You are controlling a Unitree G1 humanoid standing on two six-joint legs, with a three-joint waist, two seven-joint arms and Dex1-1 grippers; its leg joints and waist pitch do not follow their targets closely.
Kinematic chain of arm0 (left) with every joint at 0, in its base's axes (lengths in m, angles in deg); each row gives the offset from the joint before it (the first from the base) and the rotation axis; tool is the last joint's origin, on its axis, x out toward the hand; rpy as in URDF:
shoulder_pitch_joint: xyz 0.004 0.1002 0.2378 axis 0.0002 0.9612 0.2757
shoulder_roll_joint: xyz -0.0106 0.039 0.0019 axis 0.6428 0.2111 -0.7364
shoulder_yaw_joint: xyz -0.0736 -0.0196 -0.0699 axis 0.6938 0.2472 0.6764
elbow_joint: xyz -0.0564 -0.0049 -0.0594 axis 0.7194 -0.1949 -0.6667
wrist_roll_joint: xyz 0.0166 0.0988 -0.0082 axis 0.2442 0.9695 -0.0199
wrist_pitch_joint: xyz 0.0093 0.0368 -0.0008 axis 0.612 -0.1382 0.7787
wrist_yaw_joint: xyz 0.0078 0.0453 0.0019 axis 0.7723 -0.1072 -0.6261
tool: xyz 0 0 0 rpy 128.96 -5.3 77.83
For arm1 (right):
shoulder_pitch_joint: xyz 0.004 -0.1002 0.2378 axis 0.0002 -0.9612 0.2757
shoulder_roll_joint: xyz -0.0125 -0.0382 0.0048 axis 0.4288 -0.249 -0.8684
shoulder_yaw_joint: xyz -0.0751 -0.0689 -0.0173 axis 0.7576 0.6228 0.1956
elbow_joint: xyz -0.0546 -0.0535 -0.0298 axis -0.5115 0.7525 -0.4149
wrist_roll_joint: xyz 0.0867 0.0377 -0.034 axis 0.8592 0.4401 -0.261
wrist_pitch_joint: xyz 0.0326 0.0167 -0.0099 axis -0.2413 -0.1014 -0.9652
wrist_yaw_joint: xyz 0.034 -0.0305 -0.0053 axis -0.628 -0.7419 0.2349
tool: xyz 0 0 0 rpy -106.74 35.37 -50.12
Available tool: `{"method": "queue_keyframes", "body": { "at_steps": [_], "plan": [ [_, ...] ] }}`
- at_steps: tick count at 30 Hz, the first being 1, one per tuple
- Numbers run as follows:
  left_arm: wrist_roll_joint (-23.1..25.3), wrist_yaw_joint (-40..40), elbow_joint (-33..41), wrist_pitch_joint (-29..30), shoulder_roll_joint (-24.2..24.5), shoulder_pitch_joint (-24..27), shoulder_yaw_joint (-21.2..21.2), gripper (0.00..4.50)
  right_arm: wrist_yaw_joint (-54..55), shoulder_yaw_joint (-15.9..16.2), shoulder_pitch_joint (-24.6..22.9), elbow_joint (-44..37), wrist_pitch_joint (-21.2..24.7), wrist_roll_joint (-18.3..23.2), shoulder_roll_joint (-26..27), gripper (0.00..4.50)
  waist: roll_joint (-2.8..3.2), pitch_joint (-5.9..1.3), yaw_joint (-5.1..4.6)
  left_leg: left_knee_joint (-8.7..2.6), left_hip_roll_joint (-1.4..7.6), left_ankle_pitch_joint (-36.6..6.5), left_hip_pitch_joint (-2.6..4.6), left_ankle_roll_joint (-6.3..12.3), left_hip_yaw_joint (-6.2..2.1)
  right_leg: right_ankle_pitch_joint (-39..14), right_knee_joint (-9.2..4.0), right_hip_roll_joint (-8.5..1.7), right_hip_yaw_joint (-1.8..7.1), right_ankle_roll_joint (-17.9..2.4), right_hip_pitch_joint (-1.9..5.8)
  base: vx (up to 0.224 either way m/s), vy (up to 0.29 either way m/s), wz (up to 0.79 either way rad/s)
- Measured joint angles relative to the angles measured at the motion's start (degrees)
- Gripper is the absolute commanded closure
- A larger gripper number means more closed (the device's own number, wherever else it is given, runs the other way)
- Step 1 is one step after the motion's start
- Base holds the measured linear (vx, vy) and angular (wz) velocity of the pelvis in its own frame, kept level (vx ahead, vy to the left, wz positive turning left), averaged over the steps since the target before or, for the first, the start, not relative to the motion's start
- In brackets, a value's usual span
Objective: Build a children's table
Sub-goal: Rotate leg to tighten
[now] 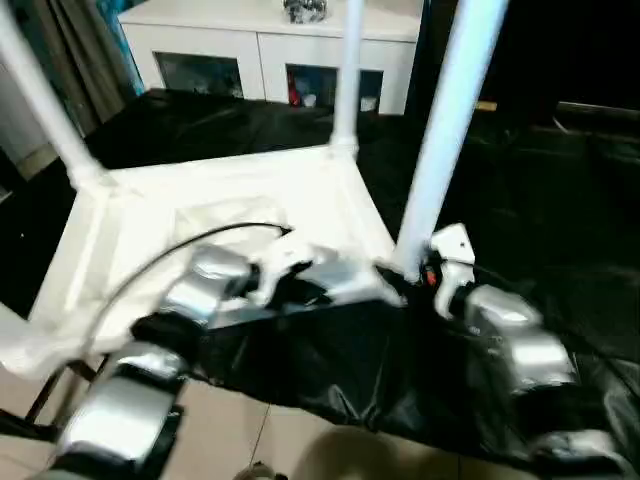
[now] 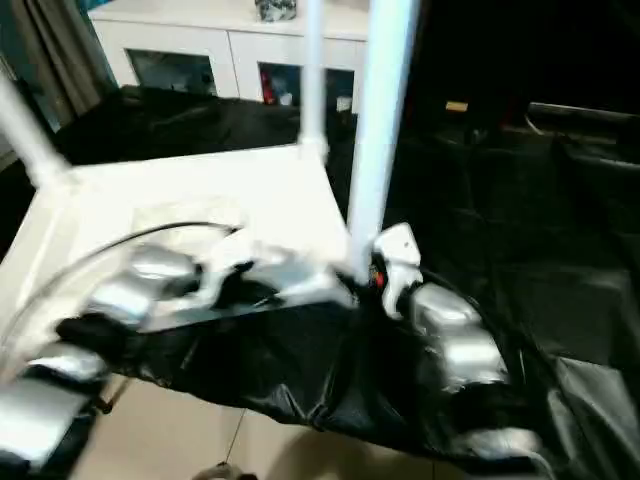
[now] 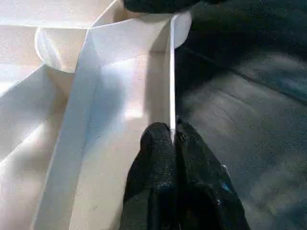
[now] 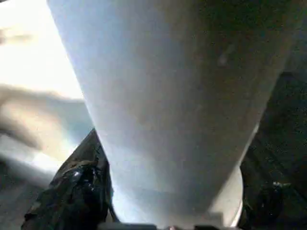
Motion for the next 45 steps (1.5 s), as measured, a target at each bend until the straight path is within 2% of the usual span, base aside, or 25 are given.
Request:
{"method": "queue_keyframes", "body": {
  "at_steps": [3,6,8,11,12,14,17,27,29,31,34,41,45],
  "plan": [
    [0.5,4.2,0.0,1.5,-2.0,-0.3,0.2,4.50,10.1,-1.3,1.1,1.9,-1.5,-1.4,3.4,1.74,0.10,-0.07,-0.29,-0.02,0.00,0.0,0.05,0.00,0.00,0.0,0.00,0.00,0.02,0.0,0.15,0.000,0.000,0.00],
    [1.0,6.1,0.0,1.6,-3.1,-0.3,0.5,4.50,14.8,-2.2,1.8,4.0,-4.2,-2.2,5.1,1.74,0.23,-0.12,-0.39,-0.02,0.00,0.0,0.07,0.00,0.00,0.0,-0.01,0.00,0.05,0.0,0.25,0.000,0.000,0.00],
    [1.2,6.7,0.0,1.6,-3.5,-0.3,0.6,4.50,16.3,-3.0,2.1,5.1,-5.9,-2.6,6.0,1.04,0.28,-0.15,-0.45,-0.02,-0.02,0.0,0.06,0.01,0.00,0.0,-0.03,0.00,0.08,0.0,0.29,0.000,0.000,0.00],
    [1.2,6.7,0.2,1.6,-3.5,-0.3,0.5,4.50,15.7,-3.2,2.1,5.3,-6.5,-1.9,6.1,0.99,0.31,-0.14,-0.50,-0.03,-0.04,0.0,0.01,0.02,0.00,0.0,-0.05,0.00,0.13,0.0,0.29,0.000,0.000,0.00],
    [1.2,6.8,0.2,1.6,-3.5,-0.3,0.5,4.50,15.4,-3.2,2.1,5.3,-6.5,-1.8,6.1,0.77,0.31,-0.14,-0.51,-0.03,-0.04,0.0,0.01,0.02,0.00,0.0,-0.05,0.00,0.13,0.0,0.29,0.000,0.000,0.00],
    [1.2,6.3,0.4,1.3,-3.2,-0.2,0.5,4.50,12.2,-3.2,2.0,5.3,-6.6,-1.4,5.1,0.64,0.33,-0.12,-0.60,-0.03,-0.04,0.0,-0.01,0.02,0.00,0.0,-0.06,0.00,0.14,0.0,0.28,0.000,0.000,0.00],
    [1.2,4.3,1.1,0.6,-2.5,0.1,0.4,4.50,4.9,-2.1,1.2,4.3,-6.5,-0.7,2.3,0.64,0.36,-0.09,-0.65,-0.08,-0.03,0.0,-0.09,0.04,0.00,0.0,-0.08,0.00,0.12,0.0,0.23,0.000,0.000,0.00],
    [-1.2,-10.9,3.8,-3.7,3.6,2.6,-0.5,4.50,-25.3,5.4,-2.2,-3.0,-3.0,3.4,-10.3,0.64,0.37,-0.09,-0.20,-0.06,0.03,0.1,-0.67,0.36,0.00,-0.1,0.10,0.02,0.02,0.0,-0.39,0.000,0.000,0.00],
    [-1.3,-12.7,4.0,-4.0,4.2,2.8,-0.5,4.50,-28.6,6.0,-2.3,-3.8,-2.3,3.8,-11.4,0.96,0.35,-0.08,-0.18,0.08,0.05,0.1,-0.76,0.37,-0.04,-0.1,0.13,0.02,0.00,-0.1,-0.41,0.000,0.000,0.00],
    [-1.8,-15.2,4.8,-4.1,5.3,3.5,-0.8,4.50,-32.0,7.2,-2.5,-4.7,-1.8,4.0,-13.2,0.99,0.34,-0.07,-0.21,0.18,0.05,0.1,-0.83,0.34,-0.05,-0.1,0.15,0.01,0.01,-0.1,-0.43,0.000,0.000,0.00],
    [-2.5,-18.3,6.0,-4.4,6.7,4.5,-1.3,4.50,-36.8,9.3,-3.1,-6.7,-1.0,4.6,-15.0,1.31,0.31,-0.07,-0.02,0.21,0.07,0.1,-0.86,0.32,-0.07,-0.1,0.17,0.02,0.00,-0.1,-0.42,0.000,0.000,0.00],
    [-3.0,-21.2,6.6,-4.4,7.7,4.9,-1.4,4.50,-39.7,10.3,-3.7,-8.6,0.1,5.0,-15.5,1.66,0.15,-0.02,0.43,0.30,0.08,0.0,-0.89,0.20,-0.08,-0.1,0.26,0.01,0.00,-0.1,-0.44,0.000,0.000,0.00],
    [-2.9,-19.4,6.5,-3.9,7.7,4.9,-1.2,4.50,-36.1,9.0,-4.6,-9.0,1.1,5.1,-13.6,1.70,0.08,-0.02,0.47,0.35,0.11,0.0,-0.85,0.17,-0.09,-0.1,0.42,0.01,0.00,-0.1,-0.46,0.000,0.000,0.00]
  ]
}}
